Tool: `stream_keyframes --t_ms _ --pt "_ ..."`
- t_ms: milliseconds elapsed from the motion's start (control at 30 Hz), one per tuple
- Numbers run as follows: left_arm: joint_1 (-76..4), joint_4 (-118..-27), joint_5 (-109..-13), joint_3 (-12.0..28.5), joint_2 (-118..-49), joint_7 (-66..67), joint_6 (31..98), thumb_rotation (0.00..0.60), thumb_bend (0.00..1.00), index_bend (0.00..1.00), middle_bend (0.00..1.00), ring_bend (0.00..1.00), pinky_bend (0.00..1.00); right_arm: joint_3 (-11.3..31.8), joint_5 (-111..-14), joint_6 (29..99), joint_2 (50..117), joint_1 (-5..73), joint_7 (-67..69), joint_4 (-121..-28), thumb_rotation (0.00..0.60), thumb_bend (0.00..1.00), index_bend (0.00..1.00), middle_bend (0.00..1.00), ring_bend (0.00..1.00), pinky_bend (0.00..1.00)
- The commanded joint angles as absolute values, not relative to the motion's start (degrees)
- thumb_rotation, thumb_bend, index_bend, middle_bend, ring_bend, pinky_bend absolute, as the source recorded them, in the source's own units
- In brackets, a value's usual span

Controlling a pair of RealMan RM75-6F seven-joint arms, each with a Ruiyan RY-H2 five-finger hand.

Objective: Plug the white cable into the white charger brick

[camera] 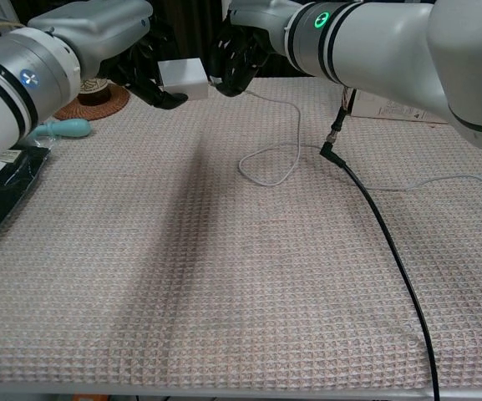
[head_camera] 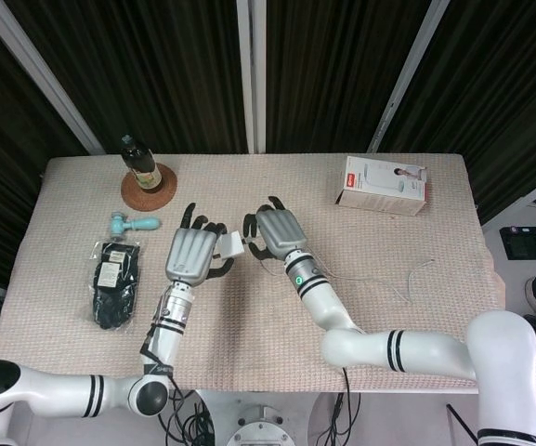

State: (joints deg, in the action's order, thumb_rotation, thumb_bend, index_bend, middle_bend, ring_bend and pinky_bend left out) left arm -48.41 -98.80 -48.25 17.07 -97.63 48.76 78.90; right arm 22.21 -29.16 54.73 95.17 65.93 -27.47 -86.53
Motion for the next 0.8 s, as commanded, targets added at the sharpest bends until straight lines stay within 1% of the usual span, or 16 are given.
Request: stream_keyframes --t_ms 33,300,600,800 --pt "-48.6 -98.3 -48.5 17.0 -97.9 49.4 79.3 0.47 0.25 0.46 0.45 0.23 0.06 22.2 -29.0 54.7 95.2 66.0 -27.4 -86.5 0.6 0.33 0.63 0.48 0.22 0.05" --pt "-49.2 -96.6 -49.4 16.1 -98.7 52.2 80.0 0.482 0.25 0.46 0.45 0.23 0.06 22.0 -27.6 54.6 95.2 66.5 -28.0 -86.2 0.6 0.33 0.63 0.48 0.23 0.05" --pt "-49.5 -95.8 -49.9 15.5 -99.3 53.6 79.6 0.529 0.25 0.46 0.45 0.23 0.06 22.0 -26.6 54.4 95.6 67.3 -28.2 -86.1 0.6 0.34 0.63 0.48 0.23 0.05" --pt "-49.6 -95.6 -49.6 16.1 -99.7 53.7 79.5 0.534 0.25 0.46 0.45 0.23 0.06 22.1 -26.4 54.8 96.1 67.4 -27.9 -85.7 0.6 0.34 0.63 0.48 0.23 0.05"
